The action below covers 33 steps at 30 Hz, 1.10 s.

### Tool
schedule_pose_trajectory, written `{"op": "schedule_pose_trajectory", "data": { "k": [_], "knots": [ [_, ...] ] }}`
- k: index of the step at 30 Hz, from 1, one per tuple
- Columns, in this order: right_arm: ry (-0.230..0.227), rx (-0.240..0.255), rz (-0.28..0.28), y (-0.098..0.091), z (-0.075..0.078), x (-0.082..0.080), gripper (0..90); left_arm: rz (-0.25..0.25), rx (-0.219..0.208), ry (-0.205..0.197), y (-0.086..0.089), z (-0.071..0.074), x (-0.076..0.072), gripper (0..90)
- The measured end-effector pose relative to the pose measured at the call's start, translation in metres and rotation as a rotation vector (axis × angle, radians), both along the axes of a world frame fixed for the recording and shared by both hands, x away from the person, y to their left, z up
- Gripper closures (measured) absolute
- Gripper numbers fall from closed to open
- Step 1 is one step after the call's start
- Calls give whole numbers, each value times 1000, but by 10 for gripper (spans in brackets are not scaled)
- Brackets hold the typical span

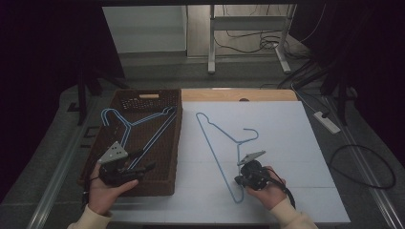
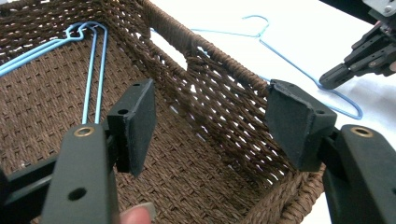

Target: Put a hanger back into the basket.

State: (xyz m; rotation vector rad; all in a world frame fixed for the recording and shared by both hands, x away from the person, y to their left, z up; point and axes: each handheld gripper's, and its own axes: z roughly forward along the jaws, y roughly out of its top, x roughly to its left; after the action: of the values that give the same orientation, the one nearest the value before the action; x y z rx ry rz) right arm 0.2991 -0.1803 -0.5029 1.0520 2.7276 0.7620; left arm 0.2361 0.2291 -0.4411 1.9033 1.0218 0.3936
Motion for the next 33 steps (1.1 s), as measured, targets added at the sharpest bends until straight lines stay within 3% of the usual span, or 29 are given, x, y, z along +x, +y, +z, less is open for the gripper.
{"op": "schedule_pose_trajectory", "data": {
  "k": [4, 5, 9, 18, 19, 21, 24, 26, 29, 33],
  "knots": [
    [7, 4, -6, -3, 0, -4, 900, -4, 3, -1, -1, 1, 0, 349],
    [29, 17, 5, -3, -1, -5, 900, -2, 3, -3, -1, 1, -1, 349],
    [33, -4, 20, 2, -4, -7, 900, 1, 2, -5, 0, 2, -1, 349],
    [17, -24, -30, -10, 0, -12, 900, 4, 0, -7, 2, 2, -1, 349],
    [5, -36, -38, -12, 2, -13, 900, 4, 1, -6, 2, 1, -1, 349],
    [-31, -135, -67, -16, 2, -13, 900, 2, 1, -6, 2, 1, -1, 349],
    [-23, -54, -109, -31, 2, -12, 900, 3, 3, -3, 2, 1, 0, 349],
    [-22, -1, -106, -32, 7, -12, 900, 5, 5, -3, 2, 0, 0, 349],
    [3, 22, -67, -25, 7, -14, 900, 7, 4, -4, 1, 1, 0, 349],
    [21, -2, -29, -14, 2, -19, 900, 6, 3, -6, 1, 1, 0, 349]
  ]
}}
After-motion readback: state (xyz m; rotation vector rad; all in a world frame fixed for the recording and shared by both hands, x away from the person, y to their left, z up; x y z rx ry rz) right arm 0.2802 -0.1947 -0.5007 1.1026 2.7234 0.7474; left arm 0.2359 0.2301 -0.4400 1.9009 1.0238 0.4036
